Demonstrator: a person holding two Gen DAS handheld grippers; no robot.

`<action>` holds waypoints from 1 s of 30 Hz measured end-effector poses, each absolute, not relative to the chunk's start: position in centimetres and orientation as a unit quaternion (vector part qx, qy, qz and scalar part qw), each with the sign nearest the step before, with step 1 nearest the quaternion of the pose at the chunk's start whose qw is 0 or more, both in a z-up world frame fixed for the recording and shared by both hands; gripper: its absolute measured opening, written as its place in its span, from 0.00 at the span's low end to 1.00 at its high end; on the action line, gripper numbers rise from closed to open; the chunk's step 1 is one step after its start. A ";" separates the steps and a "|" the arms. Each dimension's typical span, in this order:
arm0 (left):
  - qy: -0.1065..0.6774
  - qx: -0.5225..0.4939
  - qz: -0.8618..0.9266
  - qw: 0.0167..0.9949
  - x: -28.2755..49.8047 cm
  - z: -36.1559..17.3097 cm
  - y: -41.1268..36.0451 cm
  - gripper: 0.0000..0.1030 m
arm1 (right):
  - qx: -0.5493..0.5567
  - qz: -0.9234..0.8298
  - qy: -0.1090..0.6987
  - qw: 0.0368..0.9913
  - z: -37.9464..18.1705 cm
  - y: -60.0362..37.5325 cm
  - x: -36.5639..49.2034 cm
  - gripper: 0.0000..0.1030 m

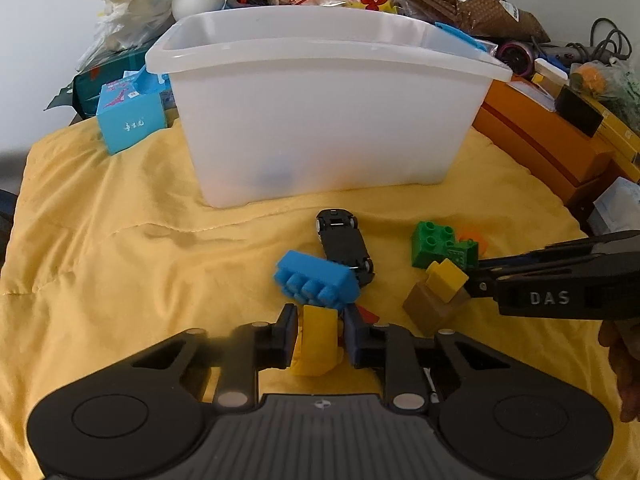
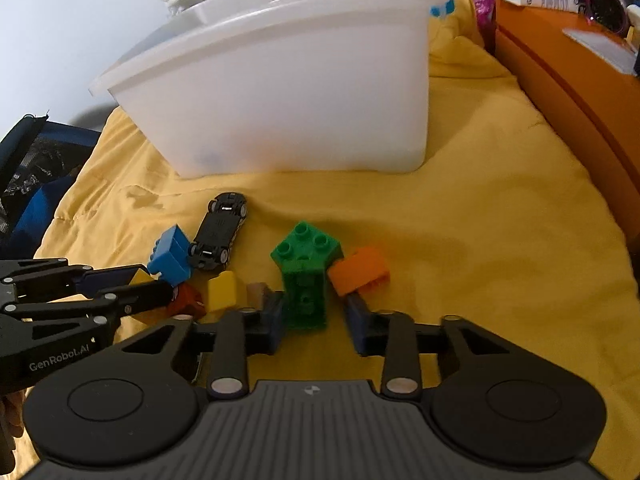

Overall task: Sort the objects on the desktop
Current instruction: 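Grasp the tall yellow brick with the left tool while the right tool grasps the green brick, then carry the yellow and green bricks into the white bin and release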

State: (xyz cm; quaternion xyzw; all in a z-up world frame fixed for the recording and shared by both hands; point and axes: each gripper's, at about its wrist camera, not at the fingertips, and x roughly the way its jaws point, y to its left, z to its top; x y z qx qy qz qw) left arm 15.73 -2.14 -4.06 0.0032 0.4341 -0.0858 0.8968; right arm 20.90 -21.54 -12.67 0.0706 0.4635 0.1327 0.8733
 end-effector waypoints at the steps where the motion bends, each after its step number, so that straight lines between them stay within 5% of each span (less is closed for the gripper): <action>1: 0.435 0.001 -0.090 0.896 15.6 -4.0 -2.1 0.27 | 0.070 0.137 0.461 0.874 -12.6 -21.5 20.8 0.24; 14: 0.456 -0.027 -0.085 0.886 14.0 -5.6 -0.5 0.33 | 0.025 0.150 0.432 0.889 -11.0 -22.8 18.2 0.24; 18: 0.451 -0.022 -0.081 0.889 13.6 -5.8 -0.2 0.25 | 0.024 0.147 0.436 0.887 -11.4 -23.3 17.4 0.24; 30: 0.397 -0.039 -0.081 0.913 13.0 -1.1 0.7 0.25 | 0.017 0.162 0.403 0.900 -9.0 -23.4 16.4 0.24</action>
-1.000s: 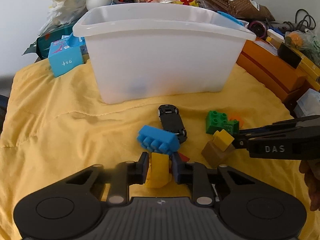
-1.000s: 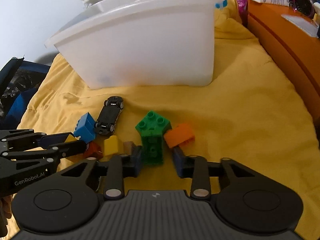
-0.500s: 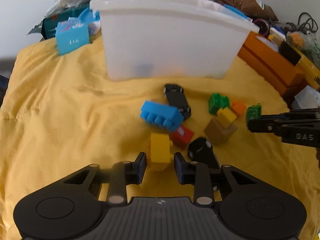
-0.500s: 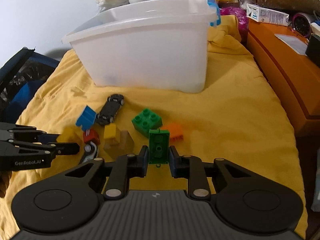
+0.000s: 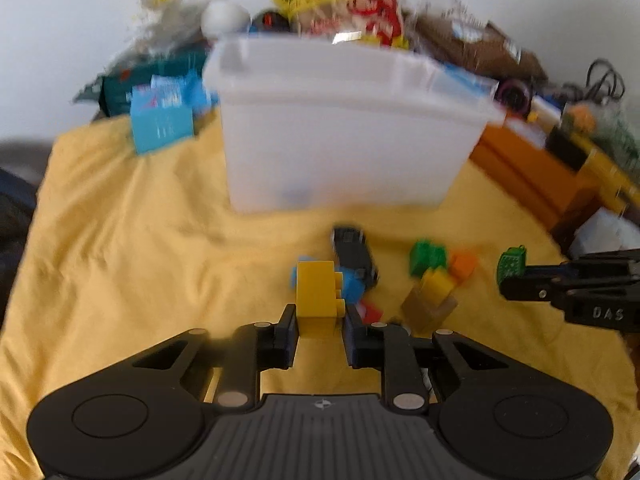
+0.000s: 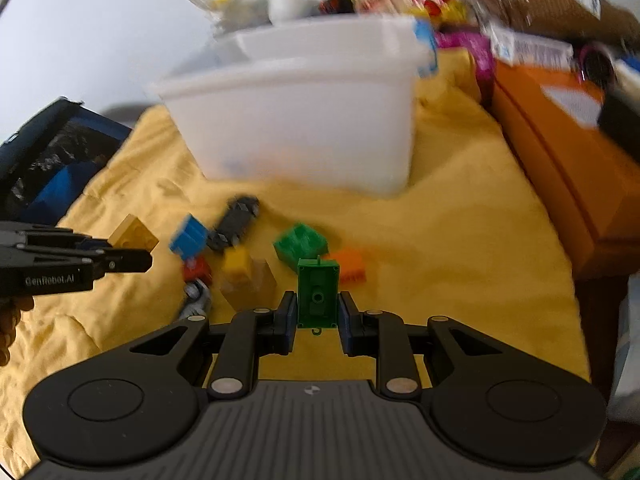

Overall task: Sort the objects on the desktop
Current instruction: 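Carry the yellow and green bricks into the white bin and release, then grasp a black car with the left tool while the right tool grasps the orange brick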

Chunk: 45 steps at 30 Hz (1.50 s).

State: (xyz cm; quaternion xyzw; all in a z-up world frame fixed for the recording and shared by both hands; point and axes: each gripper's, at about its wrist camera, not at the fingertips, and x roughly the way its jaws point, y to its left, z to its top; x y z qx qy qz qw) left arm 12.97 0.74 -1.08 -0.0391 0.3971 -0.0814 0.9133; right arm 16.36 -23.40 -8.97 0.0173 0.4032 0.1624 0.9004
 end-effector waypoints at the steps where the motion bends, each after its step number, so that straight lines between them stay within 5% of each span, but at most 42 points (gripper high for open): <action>1: 0.389 -0.041 -0.083 0.917 13.1 -0.2 0.8 0.25 | 0.018 0.165 0.394 0.904 -8.3 -23.4 16.4 0.24; 20: 0.355 -0.044 -0.072 0.931 24.2 11.7 2.1 0.25 | 0.003 0.189 0.340 0.921 3.7 -22.6 27.2 0.24; 30: 0.407 -0.037 -0.074 0.910 29.5 11.5 1.4 0.27 | -0.004 0.170 0.397 0.902 3.0 -22.5 32.2 0.24; 34: 0.410 -0.025 -0.057 0.910 30.1 11.1 0.8 0.51 | -0.002 0.158 0.406 0.900 2.4 -22.5 33.2 0.44; 45: 0.394 0.001 -0.097 0.914 19.5 5.9 -0.8 0.52 | -0.017 0.199 0.361 0.911 0.2 -23.9 24.4 0.44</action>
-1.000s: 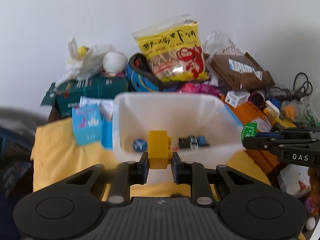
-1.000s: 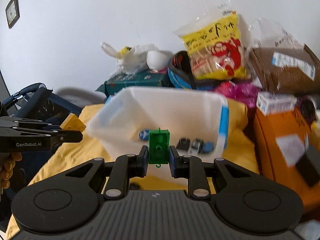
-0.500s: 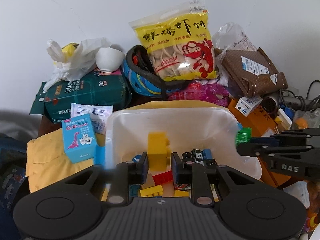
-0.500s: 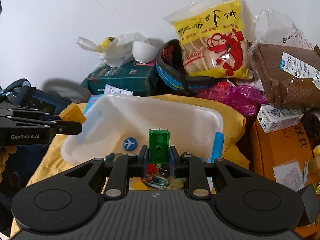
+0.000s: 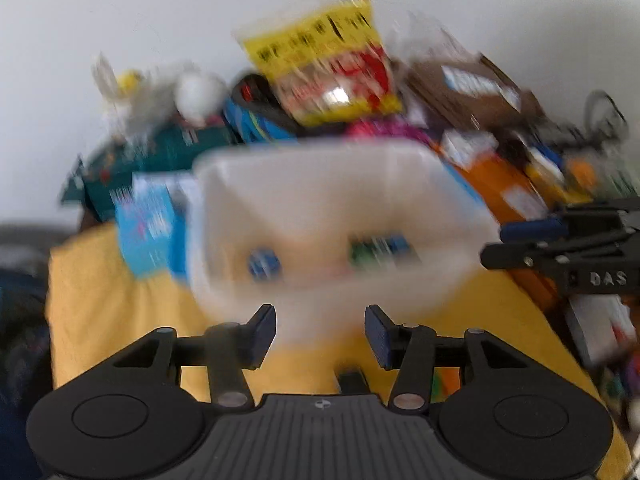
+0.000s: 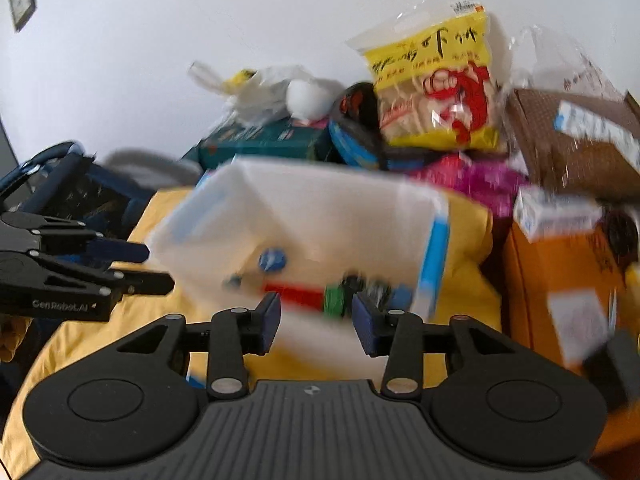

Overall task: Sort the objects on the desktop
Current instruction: 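Grasp a black car with the left tool while the right tool grasps the orange brick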

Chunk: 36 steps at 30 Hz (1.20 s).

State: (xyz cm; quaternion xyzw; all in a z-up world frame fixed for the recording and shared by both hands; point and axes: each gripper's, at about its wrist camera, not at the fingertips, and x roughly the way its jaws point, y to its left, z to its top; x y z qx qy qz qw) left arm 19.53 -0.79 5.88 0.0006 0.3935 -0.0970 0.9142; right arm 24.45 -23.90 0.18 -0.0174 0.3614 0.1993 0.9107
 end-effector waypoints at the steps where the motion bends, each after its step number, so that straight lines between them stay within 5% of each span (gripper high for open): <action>1: 0.397 -0.005 -0.097 0.913 18.1 4.7 -1.1 0.52 | -0.022 0.200 0.365 0.909 -0.9 -24.0 23.4 0.44; 7: 0.467 -0.052 -0.109 0.876 13.4 -2.5 -3.3 0.52 | -0.030 0.162 0.436 0.884 -9.2 -24.7 20.5 0.44; 15: 0.484 -0.087 -0.096 0.865 13.7 -5.6 -3.7 0.52 | -0.037 0.171 0.437 0.882 -11.1 -22.9 21.0 0.53; 19: 0.474 -0.089 -0.088 0.871 13.8 -5.9 -4.0 0.49 | -0.056 0.172 0.438 0.880 -12.1 -22.1 21.4 0.53; 22: 0.472 -0.063 -0.095 0.874 13.6 -5.8 -4.4 0.32 | -0.062 0.168 0.447 0.876 -12.7 -21.7 21.7 0.40; 23: 0.471 -0.060 -0.095 0.875 13.5 -5.7 -4.4 0.32 | -0.059 0.169 0.452 0.874 -12.9 -21.8 21.8 0.34; 36: 0.423 -0.051 -0.086 0.901 11.2 -1.3 -1.2 0.32 | 0.006 0.166 0.416 0.894 -9.4 -25.8 17.5 0.33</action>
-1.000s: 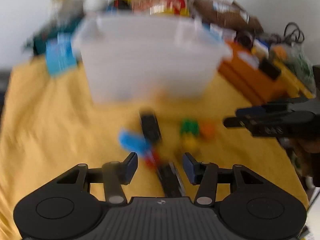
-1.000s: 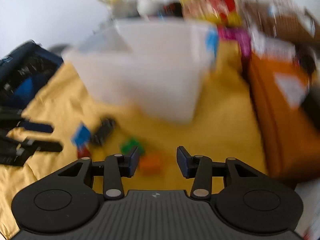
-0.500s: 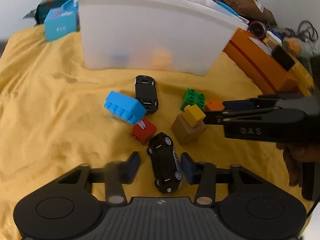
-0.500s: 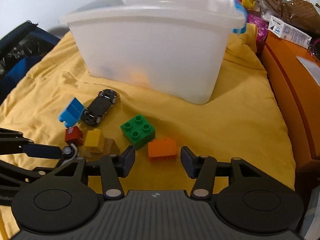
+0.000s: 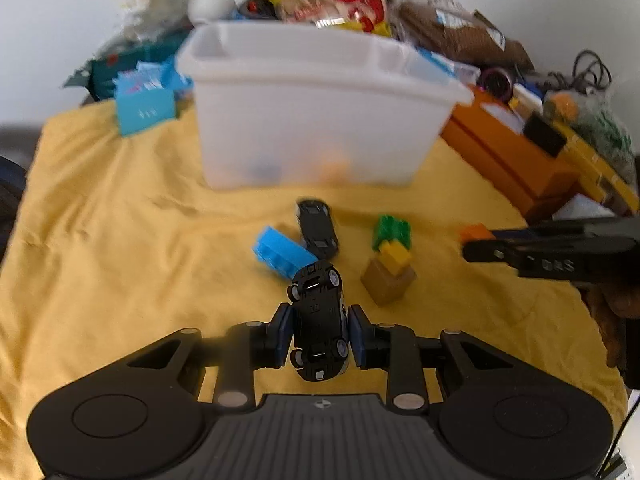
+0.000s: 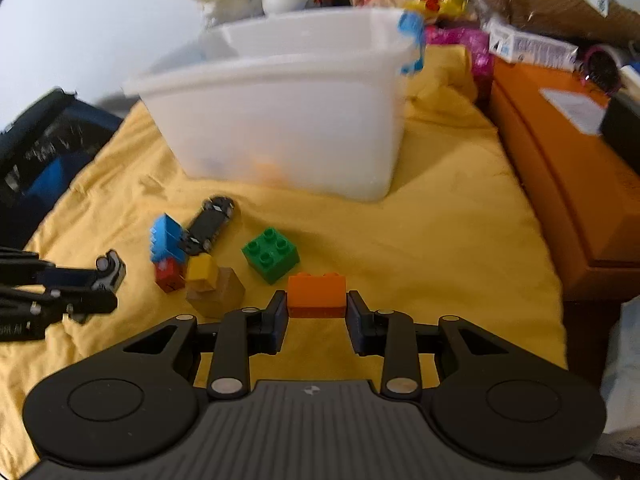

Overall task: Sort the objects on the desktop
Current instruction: 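Grasp a black car with the left tool while the right tool grasps the orange brick, then carry the black car and orange brick into the white bin and release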

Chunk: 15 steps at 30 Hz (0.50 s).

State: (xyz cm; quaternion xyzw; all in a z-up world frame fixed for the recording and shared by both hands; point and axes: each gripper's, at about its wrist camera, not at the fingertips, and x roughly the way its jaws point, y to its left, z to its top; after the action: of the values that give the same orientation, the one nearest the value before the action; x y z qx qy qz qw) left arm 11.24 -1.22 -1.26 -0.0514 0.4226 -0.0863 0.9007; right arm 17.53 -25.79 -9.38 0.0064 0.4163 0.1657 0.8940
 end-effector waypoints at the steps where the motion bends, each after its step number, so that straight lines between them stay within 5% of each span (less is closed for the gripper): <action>1: 0.421 -0.057 -0.083 0.902 11.4 -0.8 -0.9 0.32 | 0.008 0.167 0.411 0.896 -8.9 -25.7 17.4 0.33; 15: 0.377 -0.041 -0.075 0.922 17.9 6.7 1.1 0.32 | 0.026 0.191 0.342 0.920 -0.2 -23.5 21.7 0.34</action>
State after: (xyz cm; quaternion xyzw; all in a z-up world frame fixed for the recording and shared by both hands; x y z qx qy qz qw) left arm 17.91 1.13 6.67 -0.0411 0.3773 -0.0745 0.9222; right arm 21.65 -23.51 -0.21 0.0256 0.3418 0.1912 0.9198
